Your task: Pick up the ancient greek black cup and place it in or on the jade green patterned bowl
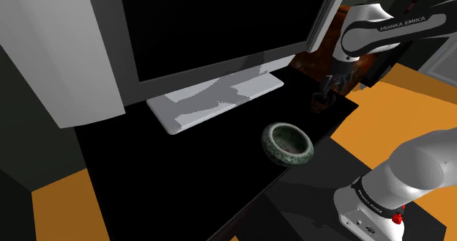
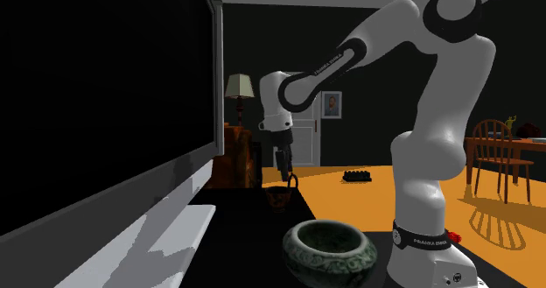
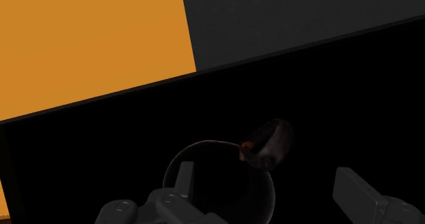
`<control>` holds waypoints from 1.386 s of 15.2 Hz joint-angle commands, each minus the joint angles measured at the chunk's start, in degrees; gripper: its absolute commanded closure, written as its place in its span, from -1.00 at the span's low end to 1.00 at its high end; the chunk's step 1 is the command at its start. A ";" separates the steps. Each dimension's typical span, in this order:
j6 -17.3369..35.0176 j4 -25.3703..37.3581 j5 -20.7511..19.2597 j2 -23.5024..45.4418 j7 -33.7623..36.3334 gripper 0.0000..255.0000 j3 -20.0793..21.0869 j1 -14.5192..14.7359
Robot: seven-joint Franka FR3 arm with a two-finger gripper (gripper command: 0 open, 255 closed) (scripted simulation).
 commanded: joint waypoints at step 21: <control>6.04 -3.48 -1.13 2.57 0.30 1.00 -0.91 -0.72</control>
